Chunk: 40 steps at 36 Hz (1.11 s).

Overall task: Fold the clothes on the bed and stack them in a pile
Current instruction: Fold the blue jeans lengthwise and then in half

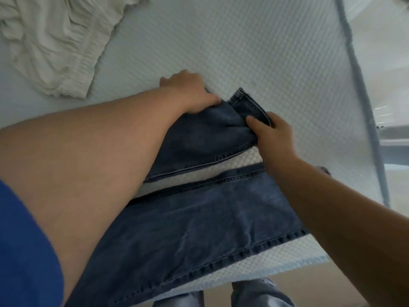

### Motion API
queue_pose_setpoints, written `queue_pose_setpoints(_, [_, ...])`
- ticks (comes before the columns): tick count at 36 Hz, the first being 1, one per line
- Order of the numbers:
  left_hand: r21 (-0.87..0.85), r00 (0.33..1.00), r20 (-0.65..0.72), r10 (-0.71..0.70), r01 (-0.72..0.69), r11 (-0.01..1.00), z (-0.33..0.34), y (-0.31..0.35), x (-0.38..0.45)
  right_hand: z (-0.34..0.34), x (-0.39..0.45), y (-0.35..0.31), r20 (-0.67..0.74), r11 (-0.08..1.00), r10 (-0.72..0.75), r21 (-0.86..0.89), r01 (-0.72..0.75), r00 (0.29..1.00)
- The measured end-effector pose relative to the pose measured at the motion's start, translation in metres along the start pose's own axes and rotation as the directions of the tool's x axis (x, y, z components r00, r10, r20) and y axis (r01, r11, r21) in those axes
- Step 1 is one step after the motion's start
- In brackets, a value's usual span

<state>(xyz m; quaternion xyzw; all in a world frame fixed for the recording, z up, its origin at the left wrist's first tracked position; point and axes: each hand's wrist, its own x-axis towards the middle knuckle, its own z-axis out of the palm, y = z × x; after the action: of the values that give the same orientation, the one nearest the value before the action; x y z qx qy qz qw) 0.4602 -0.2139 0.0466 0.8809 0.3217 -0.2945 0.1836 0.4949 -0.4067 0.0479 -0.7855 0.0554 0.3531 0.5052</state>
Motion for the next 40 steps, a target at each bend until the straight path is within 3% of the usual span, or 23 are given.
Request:
queue_pose_setpoints(4, [-0.068, 0.964, 0.266, -0.007, 0.026, 0.997, -0.016, 0.021, 0.001, -0.024, -0.019, 0.014, -0.036, 0.939, 0.095, 0.336, -0.078, 0.995])
queue_pose_setpoints(6, [-0.119, 0.924, 0.379, -0.041, 0.093, 0.989, -0.024, 0.030, 0.000, -0.033, -0.020, 0.014, -0.064, 0.909, 0.151, 0.402, -0.113, 0.987])
queue_pose_setpoints(9, [-0.112, 0.900, 0.436, 0.025, 0.027, 0.993, -0.029, 0.039, 0.002, -0.042, -0.017, 0.006, -0.067, 0.850, 0.168, 0.515, -0.110, 0.984])
queue_pose_setpoints(12, [-0.368, 0.948, 0.250, 0.196, -0.095, 0.925, -0.033, 0.049, 0.011, -0.054, -0.014, -0.001, -0.102, 0.845, 0.132, 0.531, -0.058, 0.986])
queue_pose_setpoints(14, [-0.593, 0.968, 0.123, 0.218, -0.105, 0.798, -0.041, 0.055, 0.011, -0.063, -0.013, -0.004, -0.168, 0.891, 0.100, 0.454, -0.013, 0.981])
queue_pose_setpoints(16, [-0.701, 0.968, 0.105, 0.229, -0.092, 0.707, -0.047, 0.059, 0.012, -0.072, -0.010, -0.004, -0.197, 0.913, 0.087, 0.407, 0.001, 0.977])
queue_pose_setpoints(18, [-0.693, 0.963, 0.143, 0.230, -0.069, 0.718, -0.048, 0.062, 0.017, -0.078, -0.006, -0.004, -0.135, 0.884, 0.105, 0.466, -0.031, 0.985])
queue_pose_setpoints(22, [-0.432, 0.957, 0.217, 0.191, -0.081, 0.898, -0.042, 0.073, 0.025, -0.092, 0.005, 0.000, -0.052, 0.855, 0.156, 0.507, -0.109, 0.986])
queue_pose_setpoints(26, [-0.373, 0.960, -0.110, 0.258, -0.281, 0.885, -0.035, 0.086, 0.031, -0.108, 0.016, 0.009, -0.124, 0.877, 0.105, 0.479, -0.033, 0.987])
queue_pose_setpoints(28, [-0.369, 0.933, -0.267, 0.243, -0.332, 0.868, -0.027, 0.088, 0.033, -0.112, 0.022, 0.015, -0.147, 0.901, 0.091, 0.434, -0.018, 0.985])
queue_pose_setpoints(30, [-0.346, 0.917, -0.339, 0.208, -0.328, 0.879, -0.013, 0.087, 0.035, -0.115, 0.030, 0.023, -0.173, 0.945, 0.115, 0.322, -0.054, 0.978])
queue_pose_setpoints(34, [-0.109, 0.888, -0.427, 0.172, -0.239, 0.965, 0.018, 0.085, 0.032, -0.116, 0.040, 0.036, -0.243, 0.990, 0.142, 0.047, -0.135, 0.960])
queue_pose_setpoints(37, [-0.146, 0.836, -0.512, 0.198, -0.312, 0.939, 0.032, 0.089, 0.006, -0.114, 0.027, 0.036, -0.323, 0.938, -0.062, -0.342, -0.055, 0.944])
queue_pose_setpoints(40, [-0.242, 0.824, -0.532, 0.196, -0.370, 0.897, 0.052, 0.083, -0.036, -0.103, 0.003, 0.030, -0.113, 0.799, -0.360, -0.549, 0.244, 0.926])
